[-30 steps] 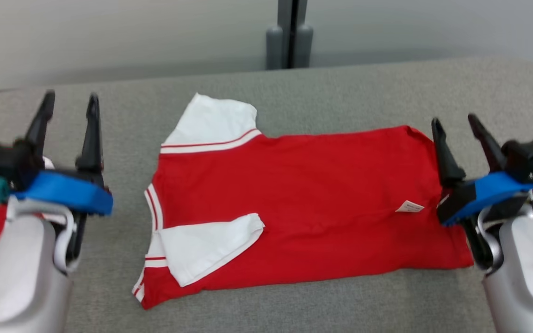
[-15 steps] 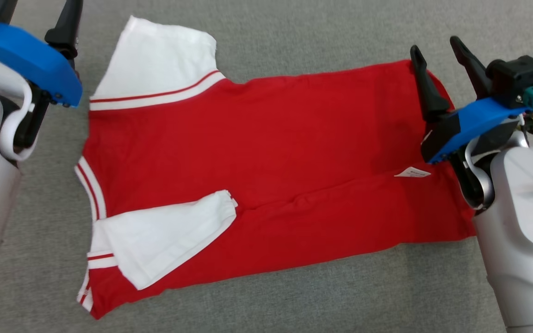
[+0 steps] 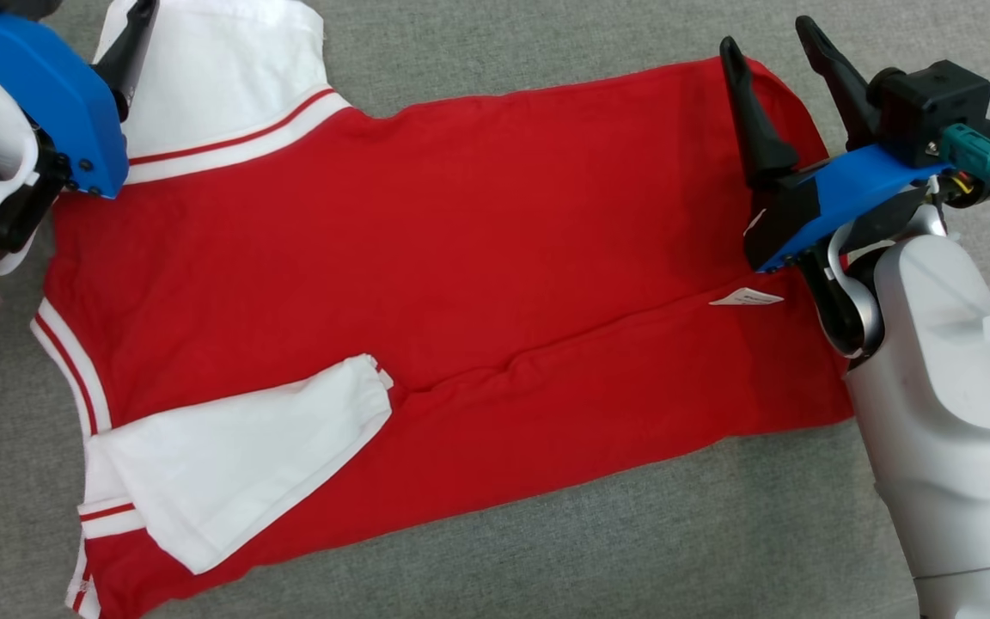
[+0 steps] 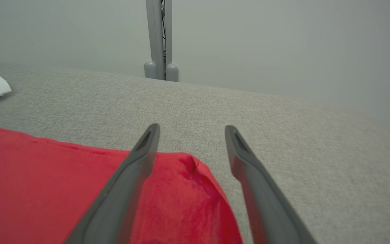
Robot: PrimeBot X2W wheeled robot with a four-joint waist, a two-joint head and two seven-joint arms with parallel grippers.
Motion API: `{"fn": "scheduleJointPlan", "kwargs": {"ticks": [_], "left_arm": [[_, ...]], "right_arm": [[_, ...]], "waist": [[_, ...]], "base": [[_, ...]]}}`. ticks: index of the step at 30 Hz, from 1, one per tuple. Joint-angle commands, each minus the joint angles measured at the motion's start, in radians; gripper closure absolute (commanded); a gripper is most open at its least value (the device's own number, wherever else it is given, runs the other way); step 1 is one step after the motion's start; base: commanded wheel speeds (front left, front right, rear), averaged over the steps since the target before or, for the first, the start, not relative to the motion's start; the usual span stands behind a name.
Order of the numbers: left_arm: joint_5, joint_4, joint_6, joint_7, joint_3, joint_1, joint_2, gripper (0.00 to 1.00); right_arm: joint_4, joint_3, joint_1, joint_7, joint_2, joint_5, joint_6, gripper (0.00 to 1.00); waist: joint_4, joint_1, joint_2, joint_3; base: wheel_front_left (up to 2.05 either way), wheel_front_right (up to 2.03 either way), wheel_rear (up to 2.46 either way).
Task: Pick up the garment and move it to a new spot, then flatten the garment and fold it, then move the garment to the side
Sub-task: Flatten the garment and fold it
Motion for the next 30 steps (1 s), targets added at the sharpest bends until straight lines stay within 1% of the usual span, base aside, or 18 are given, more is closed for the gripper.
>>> {"fn": "scheduleJointPlan", "kwargs": {"ticks": [1, 5, 8, 12, 13, 15, 19, 24, 30], "left_arm": [[-0.022, 0.009, -0.001, 0.020, -0.020, -0.020, 0.005, 0.00], [-0.082, 0.021, -0.001, 0.077, -0.082, -0.046, 0.022, 0.00], [-0.129, 0.020, -0.001, 0.108, -0.117, -0.063, 0.019, 0.00], [-0.165, 0.042, -0.001, 0.159, -0.170, -0.087, 0.022, 0.00], [-0.161, 0.043, -0.001, 0.168, -0.192, -0.094, 0.022, 0.53], [-0.179, 0.049, -0.001, 0.174, -0.217, -0.098, 0.018, 1.00], [-0.187, 0.056, -0.001, 0.145, -0.255, -0.123, 0.019, 1.00], [-0.214, 0.053, -0.001, 0.095, -0.289, -0.141, 0.009, 1.00], [-0.242, 0.047, -0.001, 0.055, -0.333, -0.160, -0.001, 1.00]], "right_arm": [[0.005, 0.002, -0.025, -0.009, 0.001, 0.004, 0.000, 0.00], [0.019, 0.008, -0.034, -0.014, 0.006, 0.003, 0.000, 0.00], [0.027, 0.013, -0.048, -0.015, 0.007, 0.003, 0.000, 0.00], [0.042, 0.027, -0.059, -0.002, 0.010, 0.004, 0.000, 0.00], [0.047, 0.033, -0.065, 0.004, 0.010, 0.006, 0.000, 0.00], [0.057, 0.047, -0.075, 0.019, 0.004, 0.010, 0.000, 0.00], [0.071, 0.094, -0.098, 0.082, -0.031, 0.027, 0.000, 0.00], [0.067, 0.147, -0.118, 0.181, -0.111, 0.049, 0.000, 0.00], [0.037, 0.203, -0.104, 0.308, -0.188, 0.104, 0.000, 0.00]], "waist": [[-0.004, -0.0001, 0.0000, 0.003], [-0.015, -0.0001, 0.0000, 0.011], [-0.019, -0.0001, 0.0000, 0.016], [-0.026, -0.0001, 0.0000, 0.025], [-0.029, -0.0001, 0.0000, 0.026], [-0.032, -0.0001, 0.0000, 0.026], [-0.030, -0.0001, 0.0000, 0.011], [-0.010, -0.0001, 0.0000, -0.017], [0.016, -0.0001, 0.0000, -0.029]], "base": [[0.00, 0.00, 0.00], [0.00, 0.00, 0.00], [0.00, 0.00, 0.00], [0.00, 0.00, 0.00], [0.00, 0.00, 0.00], [0.00, 0.00, 0.00], [0.00, 0.00, 0.00], [0.00, 0.00, 0.00], [0.00, 0.00, 0.00]]}}
